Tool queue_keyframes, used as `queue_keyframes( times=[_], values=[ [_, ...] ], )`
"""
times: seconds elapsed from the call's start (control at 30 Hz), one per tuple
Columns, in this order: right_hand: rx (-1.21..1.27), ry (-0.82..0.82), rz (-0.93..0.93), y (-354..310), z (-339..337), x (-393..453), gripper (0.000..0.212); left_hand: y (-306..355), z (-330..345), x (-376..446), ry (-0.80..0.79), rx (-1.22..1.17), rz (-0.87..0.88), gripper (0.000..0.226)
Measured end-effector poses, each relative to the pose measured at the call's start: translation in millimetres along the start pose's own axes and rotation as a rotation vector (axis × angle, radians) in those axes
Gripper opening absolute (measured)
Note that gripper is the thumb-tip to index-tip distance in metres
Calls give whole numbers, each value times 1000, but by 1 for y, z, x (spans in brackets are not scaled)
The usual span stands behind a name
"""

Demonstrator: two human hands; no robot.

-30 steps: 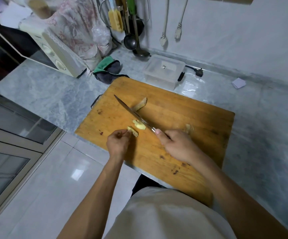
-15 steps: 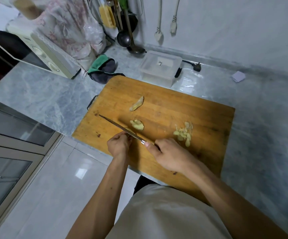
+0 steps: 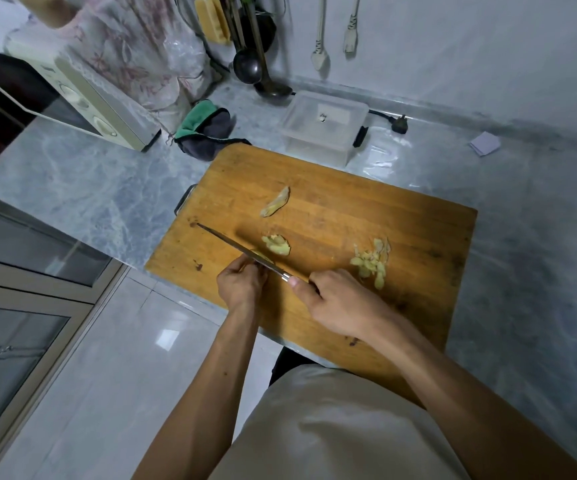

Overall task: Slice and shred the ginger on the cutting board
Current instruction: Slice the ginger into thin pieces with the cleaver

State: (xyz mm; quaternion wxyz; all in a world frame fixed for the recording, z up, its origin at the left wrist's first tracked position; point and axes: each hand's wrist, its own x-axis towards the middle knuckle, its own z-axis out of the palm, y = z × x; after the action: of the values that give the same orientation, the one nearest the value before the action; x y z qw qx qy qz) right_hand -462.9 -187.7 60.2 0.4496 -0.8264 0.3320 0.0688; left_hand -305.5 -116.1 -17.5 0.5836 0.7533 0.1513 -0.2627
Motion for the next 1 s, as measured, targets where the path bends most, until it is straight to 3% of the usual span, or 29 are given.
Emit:
queue_keyframes(
  times=[0.2, 1.0],
  values=[
    [-17, -14, 1, -2, -1, -1, 56, 1, -1, -5, -11, 55, 71, 26],
    [-48, -68, 67, -12, 6, 10, 52, 3, 0, -2, 10, 118, 76, 27]
  ],
)
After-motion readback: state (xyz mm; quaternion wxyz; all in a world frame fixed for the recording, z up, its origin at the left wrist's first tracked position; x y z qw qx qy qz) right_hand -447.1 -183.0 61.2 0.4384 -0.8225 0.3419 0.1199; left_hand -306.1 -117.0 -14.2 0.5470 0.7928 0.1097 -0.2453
